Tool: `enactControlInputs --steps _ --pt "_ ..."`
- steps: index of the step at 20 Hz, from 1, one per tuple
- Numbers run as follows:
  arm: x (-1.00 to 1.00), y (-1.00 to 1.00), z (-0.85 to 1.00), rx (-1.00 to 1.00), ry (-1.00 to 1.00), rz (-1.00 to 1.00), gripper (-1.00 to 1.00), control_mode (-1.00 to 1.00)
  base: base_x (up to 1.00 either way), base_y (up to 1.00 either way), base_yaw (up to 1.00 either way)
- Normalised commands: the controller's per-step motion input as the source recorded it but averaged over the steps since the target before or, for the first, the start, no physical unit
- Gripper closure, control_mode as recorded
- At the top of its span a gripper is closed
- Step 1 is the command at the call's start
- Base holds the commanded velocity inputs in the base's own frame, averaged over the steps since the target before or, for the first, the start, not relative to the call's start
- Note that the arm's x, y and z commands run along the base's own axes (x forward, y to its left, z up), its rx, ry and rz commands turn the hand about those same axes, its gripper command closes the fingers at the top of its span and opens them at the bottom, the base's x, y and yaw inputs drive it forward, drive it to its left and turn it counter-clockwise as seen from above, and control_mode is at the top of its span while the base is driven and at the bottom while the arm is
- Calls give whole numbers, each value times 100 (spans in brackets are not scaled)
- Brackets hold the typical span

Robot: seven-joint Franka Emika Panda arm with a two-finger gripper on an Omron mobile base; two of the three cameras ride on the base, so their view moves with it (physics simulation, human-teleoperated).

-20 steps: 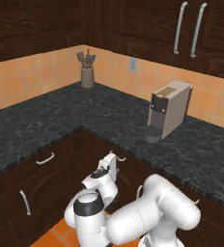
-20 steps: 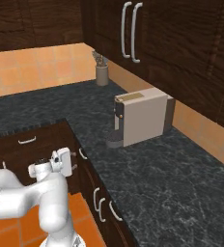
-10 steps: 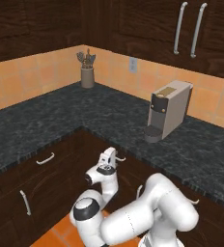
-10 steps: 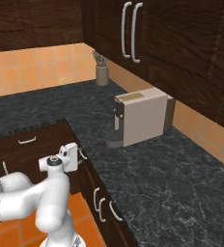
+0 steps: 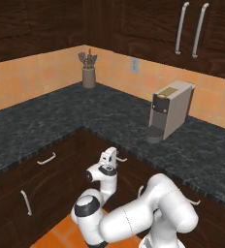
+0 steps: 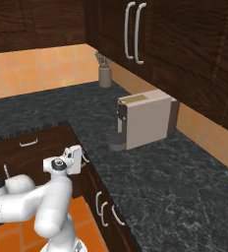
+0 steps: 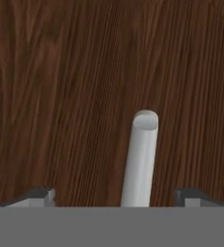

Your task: Take a straw from the drawer in front and place it inside the glass cup on the dining counter.

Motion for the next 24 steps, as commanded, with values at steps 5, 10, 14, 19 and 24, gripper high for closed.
enactControlInputs --steps 5,10,14,19,24 --pt "-12 3 -7 0 0 1 100 -100 0 0 0" --pt "-61 24 0 0 -3 1 100 -100 0 0 0" --pt "-84 69 0 3 0 2 100 -100 0 0 0" --pt "-83 93 2 6 4 1 100 -100 0 0 0" --pt "-70 100 14 6 11 0 100 -100 0 0 0"
